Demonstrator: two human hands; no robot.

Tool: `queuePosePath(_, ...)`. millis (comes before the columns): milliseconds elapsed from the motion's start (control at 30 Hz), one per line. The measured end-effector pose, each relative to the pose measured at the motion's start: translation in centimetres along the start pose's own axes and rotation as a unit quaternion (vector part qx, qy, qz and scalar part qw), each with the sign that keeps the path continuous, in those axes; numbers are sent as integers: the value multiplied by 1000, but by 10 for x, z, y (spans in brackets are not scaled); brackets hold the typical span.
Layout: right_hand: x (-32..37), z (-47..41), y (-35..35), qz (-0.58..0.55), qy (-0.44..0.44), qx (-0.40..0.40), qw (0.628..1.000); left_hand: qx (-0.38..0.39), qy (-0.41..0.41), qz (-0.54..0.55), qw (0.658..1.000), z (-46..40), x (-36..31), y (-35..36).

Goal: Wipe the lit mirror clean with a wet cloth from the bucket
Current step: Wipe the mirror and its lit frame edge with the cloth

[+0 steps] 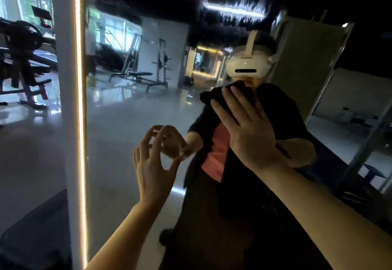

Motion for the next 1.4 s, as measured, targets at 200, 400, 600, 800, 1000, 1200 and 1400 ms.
queuePosePath(200,111,133,63,-14,-226,139,964,35,-79,-20,996,36,40,-3)
queuePosePath(400,91,12,54,-9,-100,71,992,53,-116,28,991,43,62,-16)
queuePosePath(600,135,18,69,-1,-119,68,991,42,-222,93,970,48,81,-24)
queuePosePath(800,174,69,94,10,-258,188,948,101,-282,126,946,67,95,-17)
queuePosePath(1000,124,-80,66,5,-10,20,1000,81,-324,181,925,69,98,-16)
queuePosePath(1200,217,78,117,2,-282,199,938,56,-394,250,883,94,107,-18)
queuePosePath(1400,136,60,79,13,-146,150,978,73,-348,212,910,81,80,-11)
Point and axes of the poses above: each hand's wrist, its own z-axis away from the middle knuckle, its own y-axis out of the palm, x = y × z, the point moved 10 cm from there along -z, towards the middle knuckle, and after that the axes turned 5 degrees about y, right-handed, at the moved point
